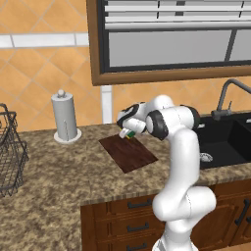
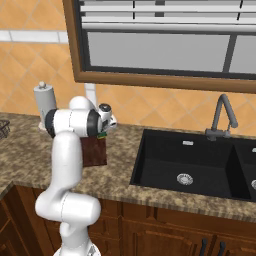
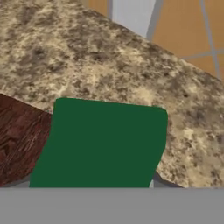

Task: Pick up the sponge from the counter and clean the cutting board by briefly scrubbing or pressing down on the cutting board. Once finished, release the sponge.

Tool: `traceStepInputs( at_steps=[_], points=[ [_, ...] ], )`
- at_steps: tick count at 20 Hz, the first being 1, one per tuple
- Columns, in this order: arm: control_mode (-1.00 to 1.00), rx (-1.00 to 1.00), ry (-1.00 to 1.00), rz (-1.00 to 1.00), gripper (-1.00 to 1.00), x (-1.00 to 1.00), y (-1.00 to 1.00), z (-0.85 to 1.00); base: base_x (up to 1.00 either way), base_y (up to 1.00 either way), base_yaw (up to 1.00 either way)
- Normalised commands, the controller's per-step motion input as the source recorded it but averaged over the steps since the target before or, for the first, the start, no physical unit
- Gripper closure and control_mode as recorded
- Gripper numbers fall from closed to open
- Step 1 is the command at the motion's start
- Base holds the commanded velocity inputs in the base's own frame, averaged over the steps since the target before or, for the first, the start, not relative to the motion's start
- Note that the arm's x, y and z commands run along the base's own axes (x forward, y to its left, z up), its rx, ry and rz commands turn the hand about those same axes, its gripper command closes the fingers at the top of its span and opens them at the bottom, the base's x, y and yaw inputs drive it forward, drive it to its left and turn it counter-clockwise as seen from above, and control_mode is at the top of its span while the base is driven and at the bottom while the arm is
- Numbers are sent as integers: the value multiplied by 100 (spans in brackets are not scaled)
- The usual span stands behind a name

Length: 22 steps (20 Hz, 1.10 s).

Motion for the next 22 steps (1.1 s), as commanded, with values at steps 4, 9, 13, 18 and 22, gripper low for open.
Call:
traceStepInputs(
  at_steps=[4, 9, 13, 18, 22],
  points=[
    [-100, -6, 0, 6, 100, -28, -9, -48, 0, 0, 0],
    [-100, -5, 0, 23, 100, -99, -43, -39, 0, 0, 0],
    [-100, -1, -2, 25, 100, -100, -54, -12, 0, 0, 0],
    [-100, 1, -1, 29, 100, -99, -45, -5, 0, 0, 0],
    [-100, -1, 0, 39, 100, -97, -24, -25, 0, 0, 0]
  ],
)
